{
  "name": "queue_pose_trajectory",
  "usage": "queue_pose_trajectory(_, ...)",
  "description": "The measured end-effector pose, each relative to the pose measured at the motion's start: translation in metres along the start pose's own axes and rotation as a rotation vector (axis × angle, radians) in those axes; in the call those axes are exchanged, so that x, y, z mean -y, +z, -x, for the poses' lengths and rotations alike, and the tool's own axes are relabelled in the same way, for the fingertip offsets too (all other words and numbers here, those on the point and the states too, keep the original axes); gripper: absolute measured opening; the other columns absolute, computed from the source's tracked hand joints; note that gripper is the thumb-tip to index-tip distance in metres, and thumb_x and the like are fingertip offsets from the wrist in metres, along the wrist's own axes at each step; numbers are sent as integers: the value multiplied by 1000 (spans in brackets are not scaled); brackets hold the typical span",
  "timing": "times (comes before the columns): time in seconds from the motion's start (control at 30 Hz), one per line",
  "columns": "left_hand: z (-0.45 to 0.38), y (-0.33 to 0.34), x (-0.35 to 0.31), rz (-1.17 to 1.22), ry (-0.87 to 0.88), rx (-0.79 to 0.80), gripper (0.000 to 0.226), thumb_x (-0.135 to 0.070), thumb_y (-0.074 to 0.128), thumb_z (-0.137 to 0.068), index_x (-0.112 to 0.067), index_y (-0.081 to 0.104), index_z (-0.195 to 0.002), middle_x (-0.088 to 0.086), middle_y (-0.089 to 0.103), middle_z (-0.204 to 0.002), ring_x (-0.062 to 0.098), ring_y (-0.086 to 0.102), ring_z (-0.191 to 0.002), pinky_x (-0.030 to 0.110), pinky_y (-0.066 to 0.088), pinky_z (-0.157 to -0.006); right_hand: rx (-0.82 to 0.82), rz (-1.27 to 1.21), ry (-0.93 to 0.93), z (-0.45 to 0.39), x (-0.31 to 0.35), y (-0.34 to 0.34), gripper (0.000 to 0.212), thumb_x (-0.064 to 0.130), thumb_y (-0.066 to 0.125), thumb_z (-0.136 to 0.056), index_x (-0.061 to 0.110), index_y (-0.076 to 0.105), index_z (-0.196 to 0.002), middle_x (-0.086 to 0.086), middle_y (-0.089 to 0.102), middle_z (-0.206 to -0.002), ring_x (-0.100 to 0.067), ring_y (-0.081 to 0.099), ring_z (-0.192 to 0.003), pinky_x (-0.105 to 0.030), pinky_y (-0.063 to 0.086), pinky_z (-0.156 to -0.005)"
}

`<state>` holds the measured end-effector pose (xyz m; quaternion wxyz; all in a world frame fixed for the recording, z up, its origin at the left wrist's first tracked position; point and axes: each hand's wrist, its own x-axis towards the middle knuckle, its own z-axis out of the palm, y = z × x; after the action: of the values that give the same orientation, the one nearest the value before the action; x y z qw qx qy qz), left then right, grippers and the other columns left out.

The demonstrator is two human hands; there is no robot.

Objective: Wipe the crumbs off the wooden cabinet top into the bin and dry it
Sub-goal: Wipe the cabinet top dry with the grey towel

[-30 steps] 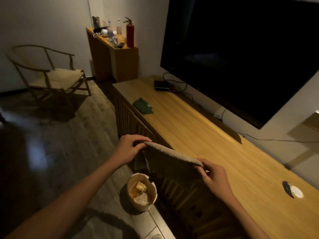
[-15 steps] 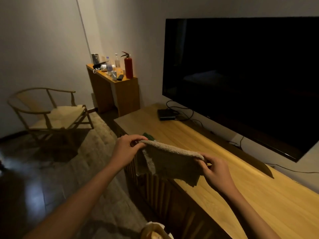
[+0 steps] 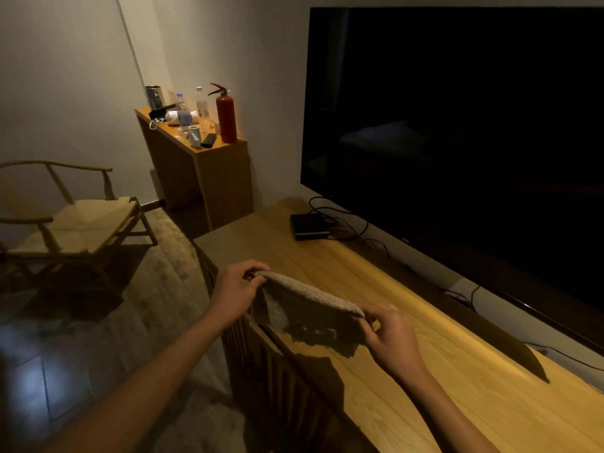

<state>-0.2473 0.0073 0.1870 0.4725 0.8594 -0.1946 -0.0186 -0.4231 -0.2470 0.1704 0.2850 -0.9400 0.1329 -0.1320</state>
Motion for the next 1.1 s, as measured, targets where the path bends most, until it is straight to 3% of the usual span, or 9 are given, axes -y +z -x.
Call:
queue_pose_trajectory(0.1,-29,6,12,-16,1,48,29,-15,68,-92,-43,66,-95,-21,66,-98,0,63,-95,16,53,-71,-7,54,12,-19,-2,10,29,27,65,-96,35,69,-124,23,62,-94,1,53,-87,-17,41,-72)
queue_pose_trajectory(0.23,-79,11,27,-23,18,132,25,-15,64,-94,-38,68,-101,-21,64,-101,-8,59,-93,5,45,-63,-18,79,57,-55,-5,26,27,31,63,-98,33,69,-124,18,67,-97,-1,56,-89,-21,48,-74)
queue_pose_trajectory(0.37,-137,11,46,-14,23,207,24,-14,62,-95,-35,68,-106,-20,64,-104,-7,58,-96,7,46,-65,-76,69,110,-96,-6,45,27,32,63,-97,31,69,-123,14,70,-101,-2,58,-89,-27,54,-76)
queue_pose_trajectory(0.6,-230,13,89,-33,34,278,26,-8,62,-94,-31,70,-102,-20,65,-99,-23,53,-92,-2,43,-67,-127,60,212,-164,7,93,25,27,68,-95,26,73,-119,11,72,-100,-2,57,-85,-24,51,-73)
queue_pose_trajectory(0.7,-258,11,109,-58,53,326,24,-8,64,-94,-27,71,-107,-18,65,-99,-25,53,-92,-4,40,-71,-111,39,263,-180,9,112,23,29,68,-95,28,74,-117,13,71,-97,-3,58,-86,-29,54,-72)
queue_pose_trajectory(0.93,-317,28,138,-73,95,481,24,-14,65,-94,-36,69,-103,-29,63,-96,-17,58,-92,7,48,-70,-164,9,394,-204,0,147,18,31,71,-93,29,77,-110,16,67,-85,-3,56,-82,-32,53,-64)
queue_pose_trajectory(1.0,-334,45,143,-83,131,510,27,-14,67,-91,-40,68,-98,-28,65,-93,-11,60,-90,13,49,-71,-166,39,437,-214,-13,153,17,33,69,-94,30,76,-109,17,67,-86,-3,55,-81,-27,50,-64)
queue_pose_trajectory(1.1,-362,81,155,-144,164,530,29,-18,68,-88,-47,66,-93,-25,65,-81,-6,61,-79,15,43,-61,-158,75,523,-232,-42,164,19,36,65,-96,31,76,-111,16,71,-94,-3,56,-83,-26,50,-68)
